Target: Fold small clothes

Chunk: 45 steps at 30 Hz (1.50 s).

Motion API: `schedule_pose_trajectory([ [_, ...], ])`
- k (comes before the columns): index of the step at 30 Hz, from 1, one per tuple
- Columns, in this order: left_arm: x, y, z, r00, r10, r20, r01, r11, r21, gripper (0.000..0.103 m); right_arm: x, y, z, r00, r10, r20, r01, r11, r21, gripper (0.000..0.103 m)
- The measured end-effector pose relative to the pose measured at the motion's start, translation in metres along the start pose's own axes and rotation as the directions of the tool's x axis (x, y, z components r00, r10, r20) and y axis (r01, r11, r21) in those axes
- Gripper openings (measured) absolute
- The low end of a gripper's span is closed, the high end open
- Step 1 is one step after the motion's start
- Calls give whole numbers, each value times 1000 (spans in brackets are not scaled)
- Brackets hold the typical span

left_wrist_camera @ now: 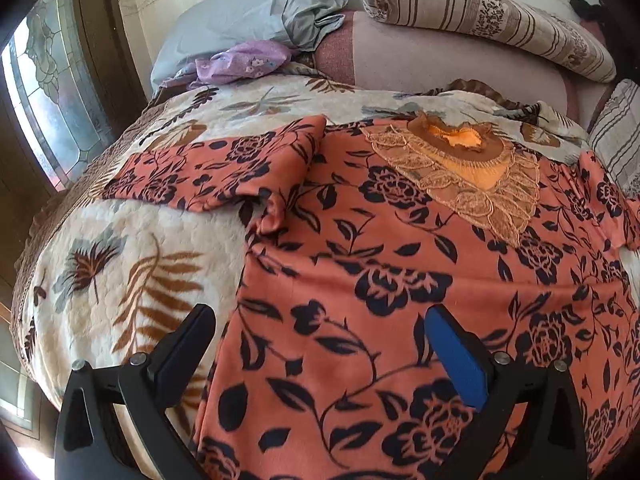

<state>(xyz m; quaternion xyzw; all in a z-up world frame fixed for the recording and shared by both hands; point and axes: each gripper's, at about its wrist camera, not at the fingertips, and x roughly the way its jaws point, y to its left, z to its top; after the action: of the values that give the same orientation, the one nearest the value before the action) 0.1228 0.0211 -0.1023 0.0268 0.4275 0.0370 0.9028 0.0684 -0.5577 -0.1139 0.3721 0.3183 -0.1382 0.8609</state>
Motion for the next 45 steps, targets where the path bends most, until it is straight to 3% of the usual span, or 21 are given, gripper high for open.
schedule_pose_trajectory([
  [4,28,-10,14,1000,-11,19,11,1000,20,103,46,-21,52,996,-86,28,85,996,13,72],
  [6,47,-14,12,1000,-12,-3,12,999,36,103,72,-28,72,990,-135,25,135,991,25,65],
  [9,66,-9,5,997,-62,-56,62,998,4,103,106,-34,93,976,-218,19,217,976,26,61],
  [13,68,-4,4,994,-100,-50,98,994,-37,103,134,-33,110,953,-300,43,300,954,14,57],
  [14,68,-6,4,994,-95,-51,94,995,-31,103,138,-32,114,947,-318,42,317,948,23,50],
  [17,69,-7,4,994,-93,-51,92,995,-31,103,148,-22,126,930,-368,13,368,930,7,11],
  [19,69,-6,5,994,-99,-56,97,995,-40,103,147,3,132,925,-378,19,379,923,-65,10],
  [23,70,-2,9,991,-111,-70,107,992,-64,103,117,93,146,959,-268,87,281,938,-202,9],
  [27,68,8,11,984,-161,-77,151,981,-121,103,65,226,136,990,-33,134,77,936,-343,9],
  [29,64,17,12,979,-189,-74,175,971,-163,103,35,296,106,987,121,109,-67,912,-405,9],
  [32,57,32,13,979,-198,-55,181,956,-229,103,15,367,44,957,288,20,-249,857,-451,9],
  [35,49,52,15,982,-190,-16,177,937,-300,103,30,399,-31,942,326,-79,-326,832,-448,17],
  [37,45,65,16,984,-180,9,172,922,-348,103,72,404,-92,936,280,-215,-349,826,-443,64],
  [38,45,72,17,983,-183,17,176,911,-372,103,94,399,-121,932,240,-273,-342,831,-438,103],
  [41,45,85,14,980,-197,20,187,886,-424,103,153,366,-193,909,67,-412,-273,843,-464,101],
  [43,43,89,13,980,-197,27,190,883,-429,103,156,341,-204,895,82,-437,-286,859,-424,100],
  [45,41,91,13,979,-199,48,200,882,-427,103,135,321,-199,912,110,-394,-295,844,-447,100],
])
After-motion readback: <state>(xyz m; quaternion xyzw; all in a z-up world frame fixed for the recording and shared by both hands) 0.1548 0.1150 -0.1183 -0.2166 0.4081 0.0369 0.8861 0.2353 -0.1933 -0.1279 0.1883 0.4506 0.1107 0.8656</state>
